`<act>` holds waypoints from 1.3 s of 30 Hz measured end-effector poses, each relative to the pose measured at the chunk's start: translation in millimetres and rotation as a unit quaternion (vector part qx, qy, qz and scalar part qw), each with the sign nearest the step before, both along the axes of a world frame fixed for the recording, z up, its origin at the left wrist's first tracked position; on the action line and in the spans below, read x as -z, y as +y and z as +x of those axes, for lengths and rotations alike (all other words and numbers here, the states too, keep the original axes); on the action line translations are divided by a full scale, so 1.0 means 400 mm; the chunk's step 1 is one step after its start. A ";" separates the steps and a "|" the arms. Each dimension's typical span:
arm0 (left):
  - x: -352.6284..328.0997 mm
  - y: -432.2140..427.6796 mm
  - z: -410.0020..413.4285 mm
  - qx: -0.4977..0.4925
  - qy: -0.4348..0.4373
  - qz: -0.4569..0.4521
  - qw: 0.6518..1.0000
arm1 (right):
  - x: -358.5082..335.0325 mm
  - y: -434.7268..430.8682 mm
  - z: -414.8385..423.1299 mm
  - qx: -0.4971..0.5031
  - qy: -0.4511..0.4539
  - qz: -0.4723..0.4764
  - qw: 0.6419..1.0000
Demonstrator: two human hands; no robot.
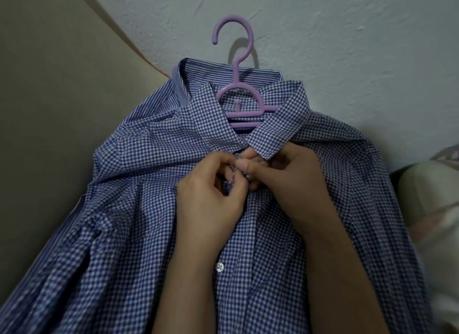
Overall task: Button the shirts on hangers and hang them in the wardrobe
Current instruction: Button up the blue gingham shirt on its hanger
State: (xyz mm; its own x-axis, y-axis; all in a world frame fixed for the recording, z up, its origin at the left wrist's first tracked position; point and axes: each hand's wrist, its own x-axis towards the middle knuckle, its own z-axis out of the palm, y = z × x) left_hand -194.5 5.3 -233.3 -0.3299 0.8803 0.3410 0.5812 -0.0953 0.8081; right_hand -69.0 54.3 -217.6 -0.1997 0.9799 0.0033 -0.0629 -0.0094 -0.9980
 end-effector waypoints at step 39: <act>-0.011 0.022 -0.017 -0.034 -0.262 -0.013 0.964 | 0.000 -0.005 -0.002 0.033 -0.015 -0.018 0.999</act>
